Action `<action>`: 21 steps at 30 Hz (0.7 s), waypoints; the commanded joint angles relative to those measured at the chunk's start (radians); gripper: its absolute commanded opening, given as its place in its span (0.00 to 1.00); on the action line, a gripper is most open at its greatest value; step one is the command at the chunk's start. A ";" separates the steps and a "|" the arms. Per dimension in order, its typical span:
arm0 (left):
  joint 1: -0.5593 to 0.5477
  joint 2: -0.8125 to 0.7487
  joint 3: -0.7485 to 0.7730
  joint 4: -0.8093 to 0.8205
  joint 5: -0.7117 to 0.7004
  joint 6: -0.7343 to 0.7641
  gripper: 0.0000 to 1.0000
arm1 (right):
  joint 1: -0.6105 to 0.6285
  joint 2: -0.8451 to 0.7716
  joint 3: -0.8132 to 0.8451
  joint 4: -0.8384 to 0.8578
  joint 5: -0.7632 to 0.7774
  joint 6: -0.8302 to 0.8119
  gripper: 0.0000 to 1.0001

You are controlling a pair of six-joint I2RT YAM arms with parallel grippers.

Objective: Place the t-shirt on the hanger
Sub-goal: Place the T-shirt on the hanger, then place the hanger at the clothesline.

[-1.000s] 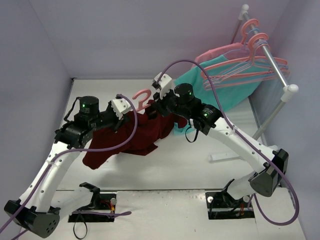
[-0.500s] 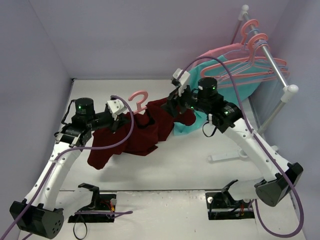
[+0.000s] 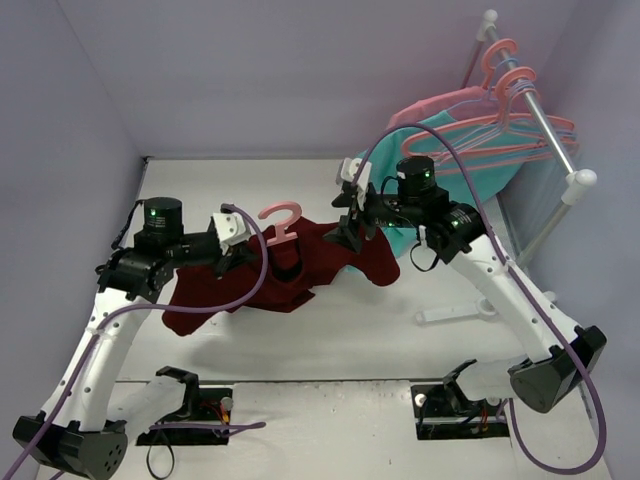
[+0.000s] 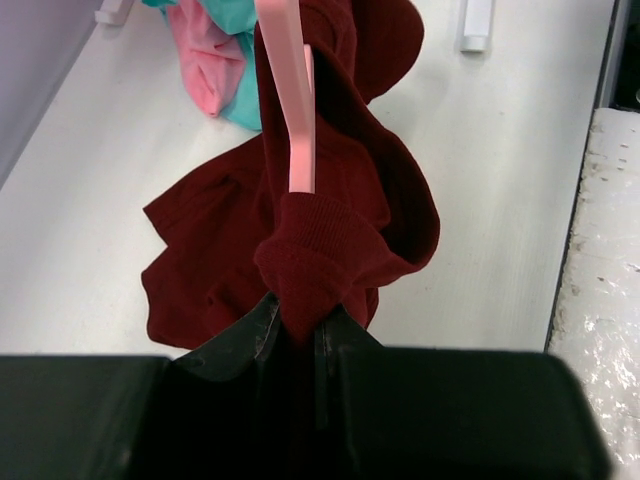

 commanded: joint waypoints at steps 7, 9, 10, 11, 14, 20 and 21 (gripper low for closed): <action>0.001 0.000 0.104 -0.008 0.103 0.050 0.00 | 0.097 0.071 0.007 0.036 -0.084 -0.039 0.71; 0.001 0.013 0.124 -0.020 0.118 0.054 0.00 | 0.110 0.079 -0.005 0.037 -0.076 -0.043 0.71; 0.001 0.017 0.129 -0.028 0.125 0.056 0.00 | 0.116 0.085 -0.012 0.037 -0.071 -0.043 0.70; 0.001 0.017 0.134 -0.031 0.125 0.058 0.00 | 0.116 0.086 -0.013 0.037 -0.071 -0.043 0.69; 0.003 0.011 0.143 -0.066 0.109 0.077 0.00 | 0.114 0.076 -0.032 0.037 -0.049 -0.044 0.63; 0.003 0.005 0.138 -0.105 0.090 0.095 0.00 | 0.077 0.025 -0.076 0.037 -0.025 -0.051 0.31; 0.003 0.004 0.137 -0.106 0.089 0.094 0.00 | 0.074 0.016 -0.082 0.037 -0.025 -0.051 0.26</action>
